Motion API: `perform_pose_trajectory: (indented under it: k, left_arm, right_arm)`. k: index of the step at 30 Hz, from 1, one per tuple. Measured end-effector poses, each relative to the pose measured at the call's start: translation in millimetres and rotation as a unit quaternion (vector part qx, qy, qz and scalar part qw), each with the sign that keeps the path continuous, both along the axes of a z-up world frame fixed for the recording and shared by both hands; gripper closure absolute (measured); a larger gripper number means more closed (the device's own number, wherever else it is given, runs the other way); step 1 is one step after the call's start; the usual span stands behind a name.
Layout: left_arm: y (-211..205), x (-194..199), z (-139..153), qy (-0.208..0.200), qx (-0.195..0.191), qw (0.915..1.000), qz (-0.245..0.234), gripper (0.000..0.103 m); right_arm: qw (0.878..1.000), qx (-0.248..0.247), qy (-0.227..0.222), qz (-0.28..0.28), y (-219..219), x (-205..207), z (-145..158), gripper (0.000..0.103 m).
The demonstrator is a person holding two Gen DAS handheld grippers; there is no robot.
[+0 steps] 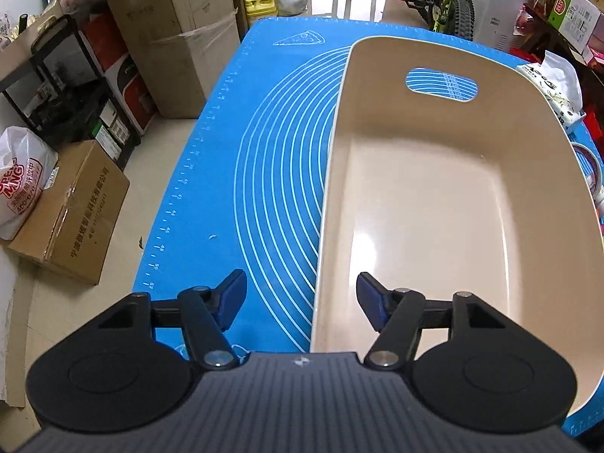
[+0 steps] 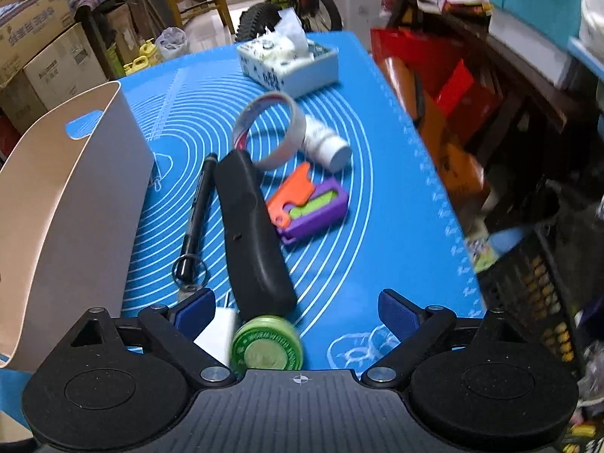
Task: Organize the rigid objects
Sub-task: 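Grasp the beige bin's rim with the left tool while the right tool approaches the green tin, then close the right gripper on the green ointment tin, then carry the green tin into the beige bin and release it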
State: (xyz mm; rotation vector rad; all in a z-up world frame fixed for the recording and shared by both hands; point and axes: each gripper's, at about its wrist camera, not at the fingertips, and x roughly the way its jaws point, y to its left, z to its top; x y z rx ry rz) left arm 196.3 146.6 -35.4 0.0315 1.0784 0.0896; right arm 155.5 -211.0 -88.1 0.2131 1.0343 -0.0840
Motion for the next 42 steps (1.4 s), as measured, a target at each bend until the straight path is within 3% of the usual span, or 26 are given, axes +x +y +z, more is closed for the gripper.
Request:
perform_pose_trajectory:
  k: [6, 15, 19, 23, 28, 34, 37, 42]
  left_arm:
    - [1, 4, -6, 0.011, -0.006, 0.9999, -0.005, 0.065]
    - [5, 6, -10, 0.019, -0.026, 0.9995, -0.007, 0.080]
    - [4, 7, -10, 0.019, -0.028, 0.9994, -0.008, 0.082]
    - [6, 6, -10, 0.017, -0.032, 0.9993, -0.009, 0.083]
    - [8, 5, -9, 0.014, -0.034, 0.9993, -0.010, 0.083]
    - [9, 5, -9, 0.012, -0.038, 0.9991, -0.011, 0.085]
    - [9, 4, -9, 0.014, -0.048, 0.9986, -0.016, 0.097]
    - [5, 4, -9, 0.013, -0.042, 0.9988, -0.019, 0.098]
  right_arm:
    - [1.000, 0.004, 0.018, -0.005, 6, -3, -10, 0.013]
    - [0.999, -0.010, 0.048, -0.006, 14, 1, -30, 0.020]
    - [0.999, -0.010, 0.038, -0.015, 12, 0, -33, 0.021]
    - [0.998, 0.007, 0.054, -0.026, 8, -1, -42, 0.032]
    - [0.999, -0.006, 0.044, -0.024, 12, -1, -41, 0.048]
    - [0.999, -0.028, 0.027, -0.022, 12, -5, -37, 0.048]
    - [0.999, -0.033, 0.013, -0.031, 8, -7, -29, 0.048]
    - [0.999, -0.034, -0.023, -0.035, 12, -8, -6, 0.048]
